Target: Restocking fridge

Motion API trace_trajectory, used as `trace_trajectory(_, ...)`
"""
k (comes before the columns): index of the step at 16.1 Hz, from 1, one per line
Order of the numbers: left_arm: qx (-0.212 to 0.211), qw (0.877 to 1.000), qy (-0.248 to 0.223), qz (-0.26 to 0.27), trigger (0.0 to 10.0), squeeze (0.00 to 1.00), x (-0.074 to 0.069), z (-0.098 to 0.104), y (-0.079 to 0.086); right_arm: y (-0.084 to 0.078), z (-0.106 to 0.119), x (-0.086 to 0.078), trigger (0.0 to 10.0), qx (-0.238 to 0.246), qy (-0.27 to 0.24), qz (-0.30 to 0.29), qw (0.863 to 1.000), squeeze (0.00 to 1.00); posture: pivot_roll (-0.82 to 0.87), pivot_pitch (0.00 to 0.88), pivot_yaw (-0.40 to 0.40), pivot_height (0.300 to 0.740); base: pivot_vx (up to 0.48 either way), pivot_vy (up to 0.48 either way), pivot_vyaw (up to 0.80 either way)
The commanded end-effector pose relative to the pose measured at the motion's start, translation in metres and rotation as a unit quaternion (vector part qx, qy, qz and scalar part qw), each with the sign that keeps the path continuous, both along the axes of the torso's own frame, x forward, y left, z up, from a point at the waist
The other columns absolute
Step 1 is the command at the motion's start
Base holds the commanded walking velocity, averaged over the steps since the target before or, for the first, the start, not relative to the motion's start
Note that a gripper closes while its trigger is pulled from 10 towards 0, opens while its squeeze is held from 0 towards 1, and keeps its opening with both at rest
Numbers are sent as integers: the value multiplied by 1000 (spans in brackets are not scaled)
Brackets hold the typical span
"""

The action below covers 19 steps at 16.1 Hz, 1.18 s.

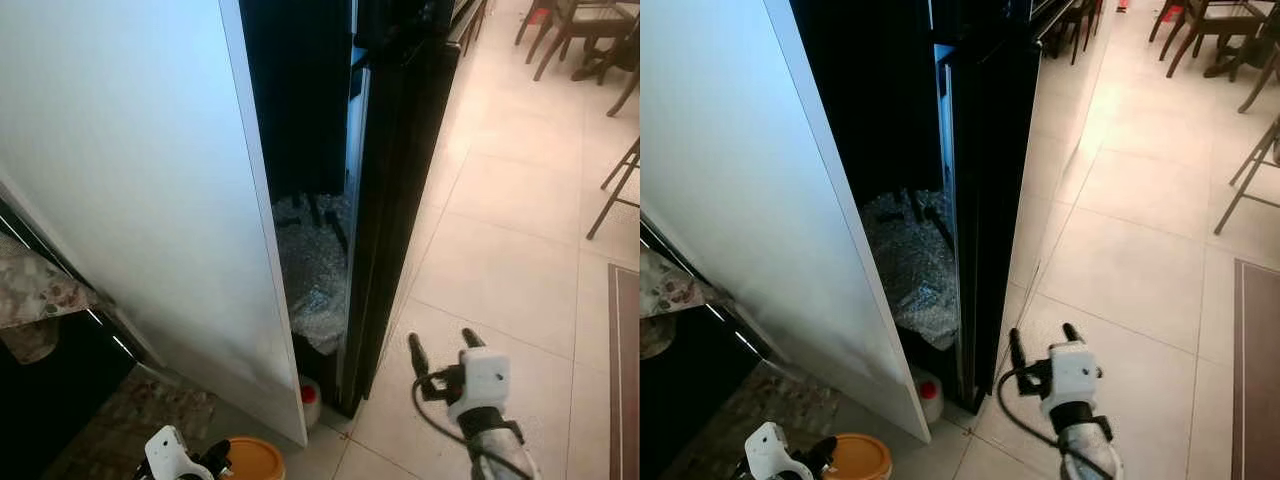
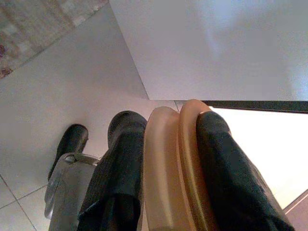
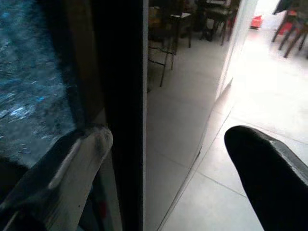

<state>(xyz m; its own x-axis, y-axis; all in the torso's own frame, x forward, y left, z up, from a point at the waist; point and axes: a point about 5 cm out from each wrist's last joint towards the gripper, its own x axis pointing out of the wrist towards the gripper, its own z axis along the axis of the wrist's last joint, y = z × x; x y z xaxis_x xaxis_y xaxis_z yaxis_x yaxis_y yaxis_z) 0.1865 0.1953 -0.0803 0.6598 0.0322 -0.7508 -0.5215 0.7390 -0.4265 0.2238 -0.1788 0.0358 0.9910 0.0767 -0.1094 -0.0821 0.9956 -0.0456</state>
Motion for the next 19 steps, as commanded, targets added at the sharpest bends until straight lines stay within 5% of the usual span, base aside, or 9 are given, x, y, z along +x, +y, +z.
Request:
trace_trajectory(1, 5, 1000, 9, -4, 10000, 0, -5, -2, 2, -4, 6, 5, 10000, 3, -8, -7, 1000, 0, -103, 0, 40, 740, 0, 0, 0)
trace_trajectory(8, 10, 1000, 11, -4, 10000, 0, -4, -2, 4, 6, 15, 10, 10000, 13, 5, 27, 1000, 0, -108, 26, 46, 740, 0, 0, 0)
trace_trajectory(9, 10, 1000, 8, -6, 10000, 0, -2, -1, 3, 8, 11, 8, 10000, 14, 22, 40, 999, 239, -106, 26, 45, 740, 0, 0, 0)
trace_trajectory(10, 11, 1000, 7, -10, 10000, 0, 0, 0, 2, 11, 7, 7, 10000, 3, 39, 70, 997, 1000, -108, 28, 44, 740, 0, 0, 0)
trace_trajectory(15, 11, 1000, 9, -19, 10000, 0, 0, -1, -2, 14, 9, 9, 10000, 26, 58, 134, 989, 1000, -108, 27, 41, 740, 0, 0, 0)
trace_trajectory(19, 12, 1000, 10, -18, 10000, 0, 0, -1, -3, 13, 18, 29, 10000, 25, 50, 173, 983, 1000, -97, 22, 37, 740, 0, 0, 0)
